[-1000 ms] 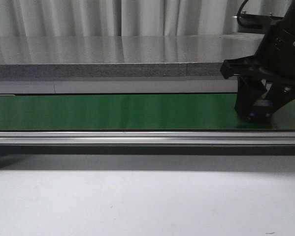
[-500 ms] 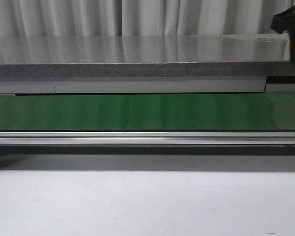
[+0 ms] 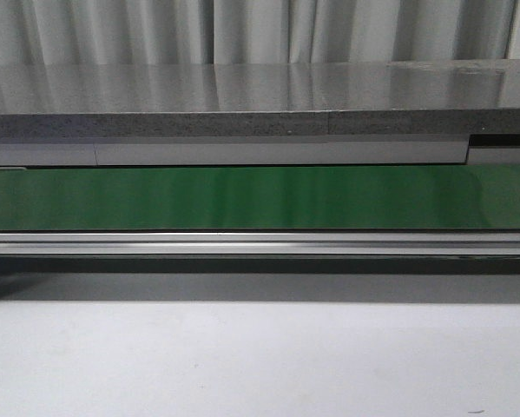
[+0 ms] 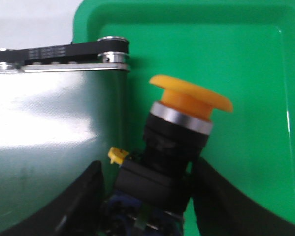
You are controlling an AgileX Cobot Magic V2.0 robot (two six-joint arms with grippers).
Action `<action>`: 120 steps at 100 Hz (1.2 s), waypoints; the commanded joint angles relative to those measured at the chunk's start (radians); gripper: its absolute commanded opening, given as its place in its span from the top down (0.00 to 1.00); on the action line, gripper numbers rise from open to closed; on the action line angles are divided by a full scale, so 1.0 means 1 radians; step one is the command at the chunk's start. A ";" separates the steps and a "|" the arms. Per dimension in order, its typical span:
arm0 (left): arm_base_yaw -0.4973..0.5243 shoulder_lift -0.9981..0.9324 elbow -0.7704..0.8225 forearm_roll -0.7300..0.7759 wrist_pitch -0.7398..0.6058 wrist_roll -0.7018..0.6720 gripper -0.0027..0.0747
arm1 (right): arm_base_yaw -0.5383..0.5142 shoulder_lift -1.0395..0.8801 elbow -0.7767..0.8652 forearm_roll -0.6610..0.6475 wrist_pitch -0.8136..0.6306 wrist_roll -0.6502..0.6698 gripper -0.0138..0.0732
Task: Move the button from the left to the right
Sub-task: 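Carry the button with the right gripper and lower it into the green tray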
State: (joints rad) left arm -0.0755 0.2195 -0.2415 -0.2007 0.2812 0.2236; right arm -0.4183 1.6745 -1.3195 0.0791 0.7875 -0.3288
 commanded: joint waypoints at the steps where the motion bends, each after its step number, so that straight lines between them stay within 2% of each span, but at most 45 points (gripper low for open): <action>1: -0.009 0.009 -0.028 -0.016 -0.082 -0.001 0.96 | -0.054 0.012 -0.034 0.062 -0.058 -0.090 0.64; 22: -0.009 0.009 -0.028 -0.016 -0.082 -0.001 0.96 | -0.140 0.131 -0.034 0.073 -0.026 -0.118 0.64; 69: -0.009 0.009 -0.028 -0.016 -0.082 -0.001 0.96 | -0.142 0.204 -0.034 0.086 -0.030 -0.185 0.62; 86: -0.009 0.009 -0.028 -0.016 -0.082 -0.001 0.96 | -0.142 0.224 -0.034 0.104 -0.032 -0.185 0.52; 109: -0.009 0.009 -0.028 -0.016 -0.082 -0.001 0.96 | -0.143 0.218 -0.037 0.104 -0.063 -0.185 0.29; 120: -0.009 0.009 -0.028 -0.016 -0.082 -0.001 0.96 | -0.143 0.213 -0.037 0.104 -0.070 -0.184 0.27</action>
State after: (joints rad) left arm -0.0755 0.2195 -0.2415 -0.2007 0.2812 0.2236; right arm -0.5567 1.9518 -1.3267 0.1720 0.7449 -0.5017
